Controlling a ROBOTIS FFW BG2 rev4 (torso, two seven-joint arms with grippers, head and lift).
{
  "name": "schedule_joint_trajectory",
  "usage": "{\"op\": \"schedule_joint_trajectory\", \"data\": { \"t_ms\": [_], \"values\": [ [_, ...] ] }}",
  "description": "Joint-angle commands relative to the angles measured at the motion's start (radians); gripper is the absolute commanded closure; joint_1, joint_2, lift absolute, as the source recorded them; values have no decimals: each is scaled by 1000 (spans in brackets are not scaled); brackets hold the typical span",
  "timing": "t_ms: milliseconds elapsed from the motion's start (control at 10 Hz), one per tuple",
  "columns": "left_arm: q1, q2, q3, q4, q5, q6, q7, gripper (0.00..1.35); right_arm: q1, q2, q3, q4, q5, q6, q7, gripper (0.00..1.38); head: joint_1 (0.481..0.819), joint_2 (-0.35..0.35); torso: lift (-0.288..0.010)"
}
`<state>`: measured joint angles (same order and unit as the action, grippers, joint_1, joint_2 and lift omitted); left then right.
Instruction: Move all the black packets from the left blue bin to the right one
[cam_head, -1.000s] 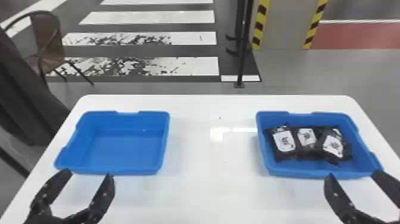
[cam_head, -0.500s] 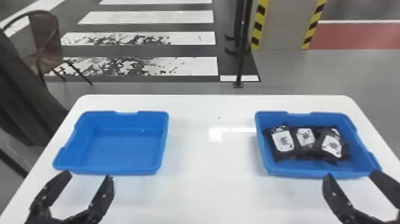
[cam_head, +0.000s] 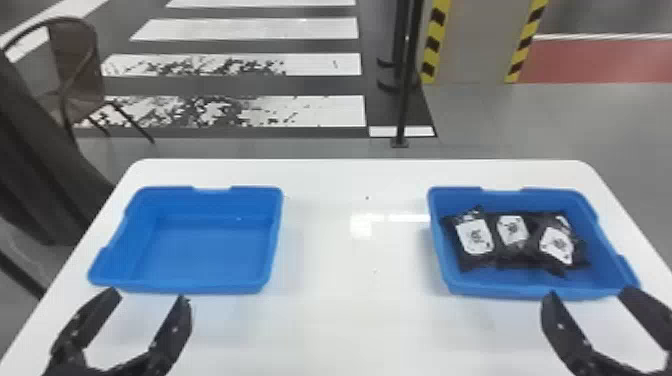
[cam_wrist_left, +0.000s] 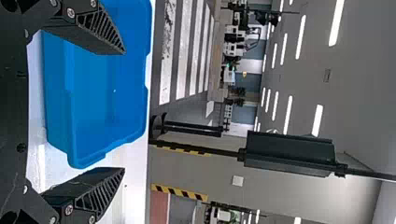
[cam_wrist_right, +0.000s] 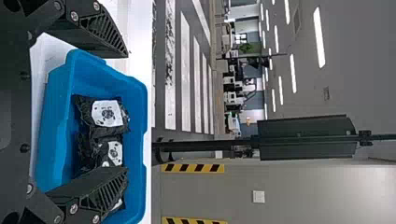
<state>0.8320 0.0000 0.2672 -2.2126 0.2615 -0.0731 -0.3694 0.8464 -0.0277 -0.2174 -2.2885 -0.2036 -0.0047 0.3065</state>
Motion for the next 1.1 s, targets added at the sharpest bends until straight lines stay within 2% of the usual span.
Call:
{"op": "schedule_joint_trajectory", "data": {
  "t_ms": [0, 1000],
  "values": [
    [0, -3, 0, 0, 2, 9, 0, 154, 0, 0, 0, 2, -2, 0, 0, 171, 695, 34, -140],
    [0, -3, -2, 0, 6, 31, 1, 154, -5, 0, 2, 7, -16, 0, 0, 171, 695, 31, -140]
  ]
}}
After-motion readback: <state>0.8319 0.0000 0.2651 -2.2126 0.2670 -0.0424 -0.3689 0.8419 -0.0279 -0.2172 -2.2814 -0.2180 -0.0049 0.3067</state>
